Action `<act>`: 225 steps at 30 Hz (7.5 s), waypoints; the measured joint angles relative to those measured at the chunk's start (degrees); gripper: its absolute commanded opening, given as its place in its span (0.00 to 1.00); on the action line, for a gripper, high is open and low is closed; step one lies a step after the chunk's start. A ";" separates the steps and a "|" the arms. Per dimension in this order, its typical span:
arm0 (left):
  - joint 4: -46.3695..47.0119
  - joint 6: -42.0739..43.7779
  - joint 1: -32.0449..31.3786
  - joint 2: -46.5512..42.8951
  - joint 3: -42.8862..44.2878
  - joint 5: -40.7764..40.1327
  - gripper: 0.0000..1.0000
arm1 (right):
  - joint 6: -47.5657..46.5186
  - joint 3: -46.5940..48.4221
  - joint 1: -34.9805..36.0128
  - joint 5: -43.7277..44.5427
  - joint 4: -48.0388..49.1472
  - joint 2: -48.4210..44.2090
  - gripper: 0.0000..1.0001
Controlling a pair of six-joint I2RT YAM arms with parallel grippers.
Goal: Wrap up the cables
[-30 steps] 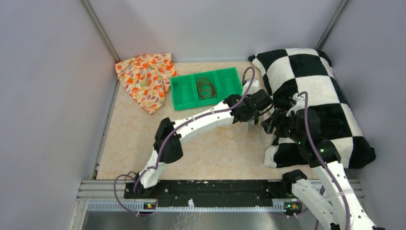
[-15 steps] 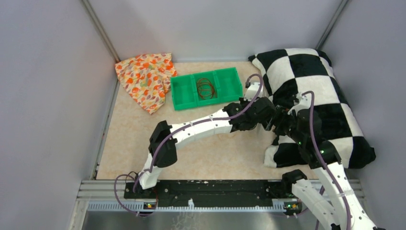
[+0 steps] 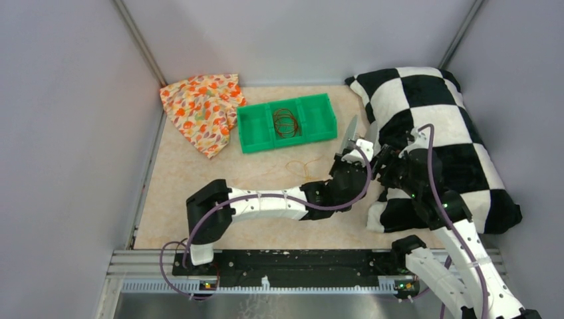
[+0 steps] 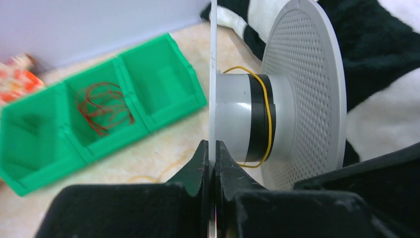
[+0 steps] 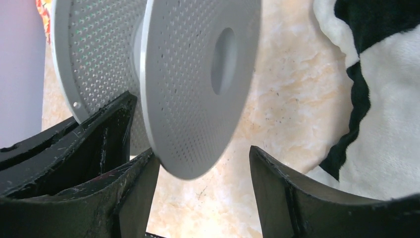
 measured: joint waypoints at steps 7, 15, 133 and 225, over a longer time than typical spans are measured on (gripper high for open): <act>31.98 27.34 -1.09 0.79 -5.40 -5.57 0.00 | 1.27 4.46 0.07 1.18 -2.97 -0.35 0.69; 69.68 58.69 -2.51 7.96 -3.80 -9.49 0.00 | 2.75 11.19 0.13 4.63 -8.26 -3.06 0.72; 77.07 40.79 -12.74 13.33 -28.83 -9.29 0.00 | 11.54 -0.26 6.71 4.85 -10.88 8.79 0.75; 77.22 45.05 -12.28 14.34 -27.12 -11.37 0.00 | 11.19 -4.15 10.49 12.66 -7.72 10.12 0.50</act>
